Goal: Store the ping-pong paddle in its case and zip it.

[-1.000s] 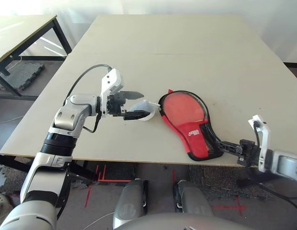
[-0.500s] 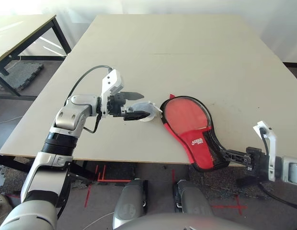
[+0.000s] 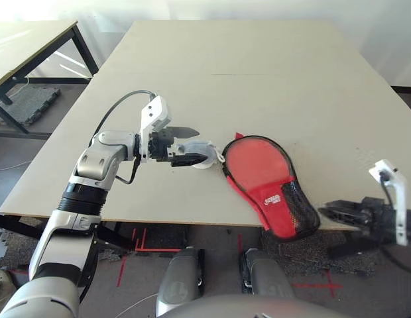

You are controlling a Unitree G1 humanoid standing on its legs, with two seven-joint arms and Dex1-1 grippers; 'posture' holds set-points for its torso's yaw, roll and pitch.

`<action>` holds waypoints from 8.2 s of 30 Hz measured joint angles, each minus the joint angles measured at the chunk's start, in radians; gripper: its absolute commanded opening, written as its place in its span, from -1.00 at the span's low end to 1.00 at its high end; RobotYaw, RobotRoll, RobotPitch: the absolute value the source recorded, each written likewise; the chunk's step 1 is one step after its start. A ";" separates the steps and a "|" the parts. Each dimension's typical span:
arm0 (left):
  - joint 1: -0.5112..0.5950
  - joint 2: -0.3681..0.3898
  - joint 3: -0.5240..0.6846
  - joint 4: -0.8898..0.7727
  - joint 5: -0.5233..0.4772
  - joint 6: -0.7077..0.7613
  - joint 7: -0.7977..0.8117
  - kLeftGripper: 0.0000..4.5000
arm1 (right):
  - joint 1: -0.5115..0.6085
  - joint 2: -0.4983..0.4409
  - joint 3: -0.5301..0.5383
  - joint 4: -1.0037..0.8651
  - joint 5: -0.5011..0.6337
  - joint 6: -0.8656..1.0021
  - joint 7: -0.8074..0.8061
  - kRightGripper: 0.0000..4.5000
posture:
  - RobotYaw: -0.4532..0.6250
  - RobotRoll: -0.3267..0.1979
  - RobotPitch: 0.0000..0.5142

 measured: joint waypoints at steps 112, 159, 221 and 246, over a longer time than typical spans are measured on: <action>-0.628 -0.385 -0.198 1.075 0.652 -0.602 0.747 -0.95 | -0.295 0.405 0.418 0.115 -0.450 -0.254 -0.126 1.00 | -0.10 0.25 -0.42; -0.728 -0.540 -0.276 1.168 0.890 -0.735 1.106 -0.96 | -0.260 0.413 0.467 0.045 -0.520 -0.324 -0.211 1.00 | -0.22 0.25 -0.35; -0.468 -0.327 -0.043 0.743 0.452 -0.434 0.097 0.99 | -0.330 0.443 0.508 0.155 -0.555 -0.363 -0.169 1.00 | -0.03 0.25 -0.49; -0.238 -0.379 -0.203 0.435 0.454 -0.234 0.128 0.99 | -0.394 0.467 0.394 0.248 -0.468 -0.291 -0.183 1.00 | -0.08 0.25 -0.47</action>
